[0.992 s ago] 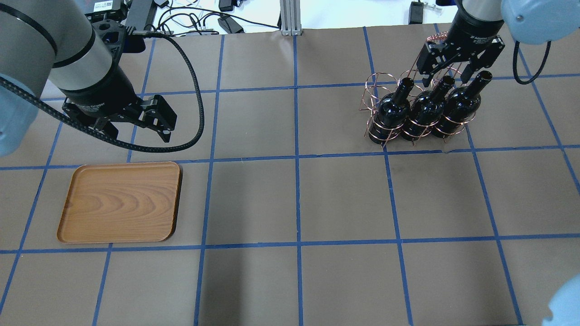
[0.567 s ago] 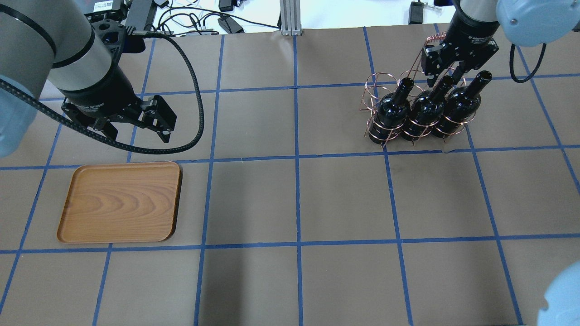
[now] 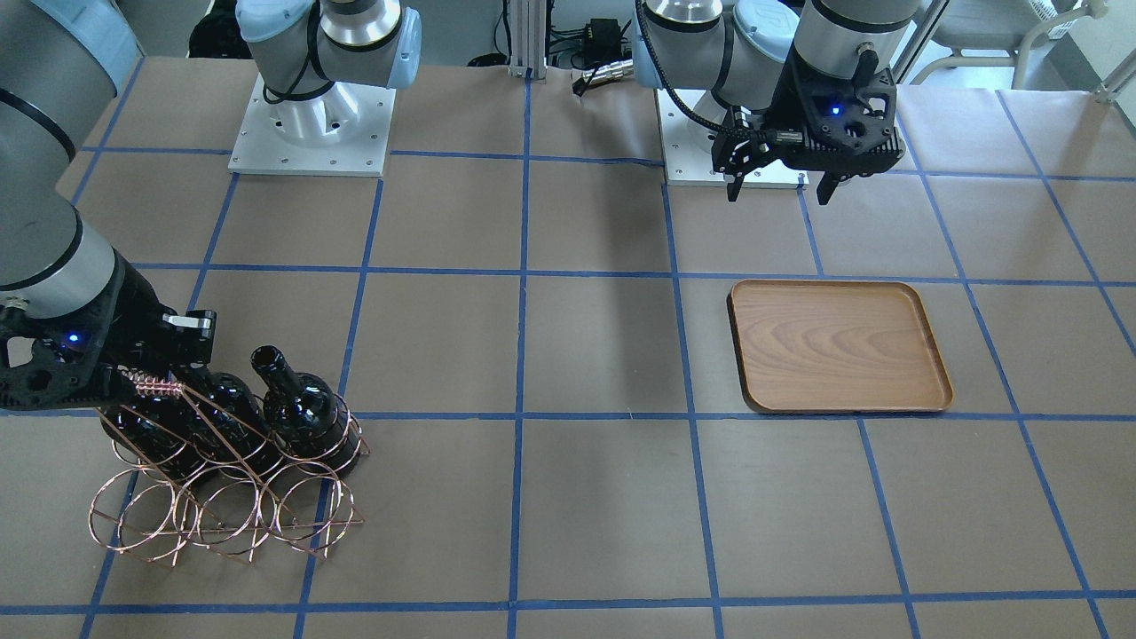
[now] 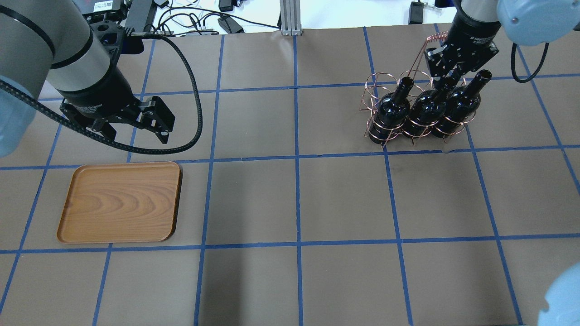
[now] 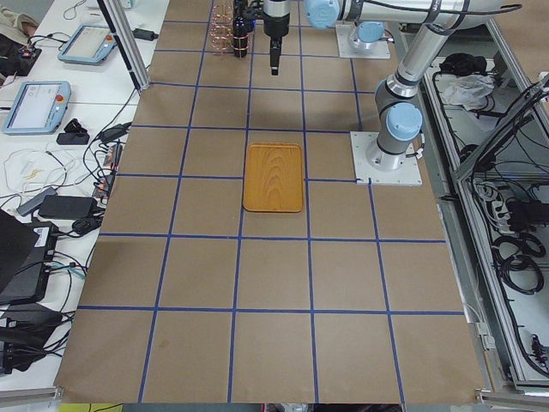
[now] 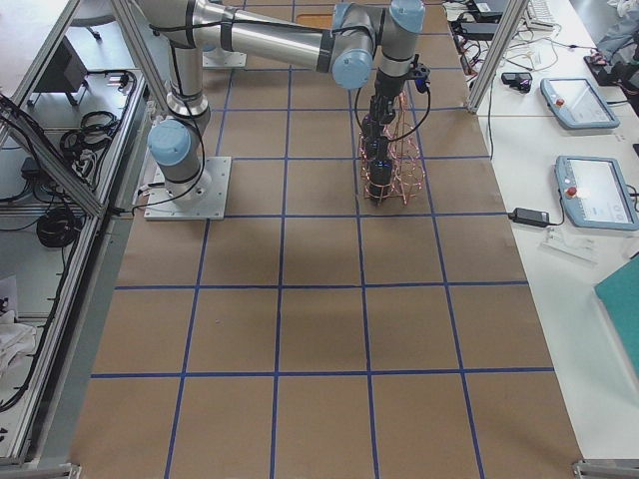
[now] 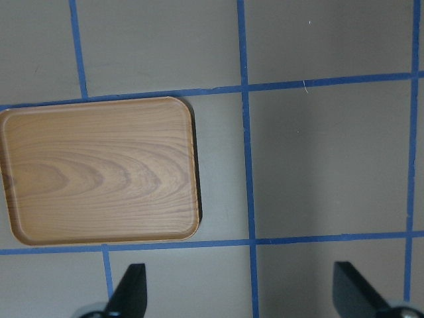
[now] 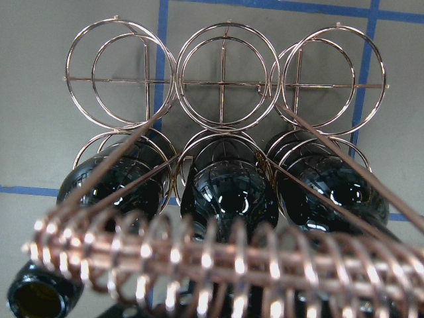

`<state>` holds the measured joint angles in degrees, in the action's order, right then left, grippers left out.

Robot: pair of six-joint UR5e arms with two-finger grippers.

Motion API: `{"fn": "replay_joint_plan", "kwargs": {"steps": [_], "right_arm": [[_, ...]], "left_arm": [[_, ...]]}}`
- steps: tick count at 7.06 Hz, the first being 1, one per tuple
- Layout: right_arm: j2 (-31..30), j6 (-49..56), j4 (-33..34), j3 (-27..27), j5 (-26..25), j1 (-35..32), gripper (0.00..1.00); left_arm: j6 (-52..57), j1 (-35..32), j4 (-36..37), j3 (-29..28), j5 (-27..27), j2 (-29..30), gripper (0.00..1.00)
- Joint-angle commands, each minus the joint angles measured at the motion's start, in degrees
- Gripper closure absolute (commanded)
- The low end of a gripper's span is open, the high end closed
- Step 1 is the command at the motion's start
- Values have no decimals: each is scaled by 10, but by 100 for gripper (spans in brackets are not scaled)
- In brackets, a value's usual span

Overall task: Take wine from basket and place on tray
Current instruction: 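Close the right gripper on the middle dark wine bottle's neck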

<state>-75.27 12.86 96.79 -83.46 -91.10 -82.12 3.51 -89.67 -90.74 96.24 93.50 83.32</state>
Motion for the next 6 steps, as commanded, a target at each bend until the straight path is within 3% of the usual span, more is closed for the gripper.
{"fn": "replay_joint_plan", "kwargs": {"steps": [1, 4, 6], "right_arm": [[-14, -6, -21, 33, 6, -4, 89], [-34, -6, -147, 149, 6, -5, 89], [-80, -7, -224, 162, 0, -17, 89]], "left_arm": [[-4, 0, 0, 0, -1, 1, 0], [4, 0, 3, 0, -8, 0, 0], [4, 1, 2, 0, -5, 0, 0]]}}
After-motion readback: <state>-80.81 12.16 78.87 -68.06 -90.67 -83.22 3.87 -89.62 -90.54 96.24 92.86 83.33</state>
